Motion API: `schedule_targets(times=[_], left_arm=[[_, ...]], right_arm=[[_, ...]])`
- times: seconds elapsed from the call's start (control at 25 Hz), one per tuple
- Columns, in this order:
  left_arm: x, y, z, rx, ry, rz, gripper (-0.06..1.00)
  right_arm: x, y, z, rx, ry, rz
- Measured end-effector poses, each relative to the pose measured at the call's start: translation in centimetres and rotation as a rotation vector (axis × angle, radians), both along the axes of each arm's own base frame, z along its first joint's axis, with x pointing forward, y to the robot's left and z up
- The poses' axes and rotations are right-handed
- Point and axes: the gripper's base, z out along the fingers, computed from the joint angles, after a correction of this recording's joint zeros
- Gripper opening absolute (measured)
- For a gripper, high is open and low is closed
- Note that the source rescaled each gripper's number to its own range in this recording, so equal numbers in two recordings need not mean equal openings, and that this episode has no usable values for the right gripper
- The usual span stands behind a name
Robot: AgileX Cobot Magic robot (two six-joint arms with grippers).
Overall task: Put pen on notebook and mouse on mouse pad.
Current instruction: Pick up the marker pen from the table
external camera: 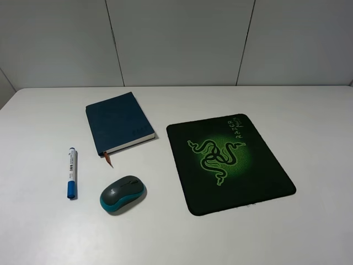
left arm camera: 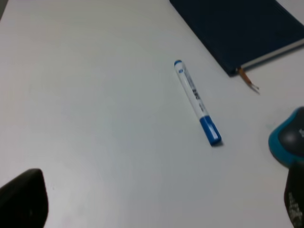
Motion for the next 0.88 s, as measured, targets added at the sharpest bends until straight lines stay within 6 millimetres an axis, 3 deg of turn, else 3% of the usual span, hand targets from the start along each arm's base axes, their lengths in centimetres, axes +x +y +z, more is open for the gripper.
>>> schedule_targets(times=[0.44, 0.88], left_arm=[[3.7, 0.0, 3.8, -0.028, 0.177, 0.014, 1.00], [9.3, 0.0, 3.6, -0.058, 0.387, 0.048, 1.00]], right_arm=[[0.0, 0.0, 0.0, 0.000, 0.000, 0.000], [0.0, 0.0, 0.0, 0.000, 0.000, 0.000]])
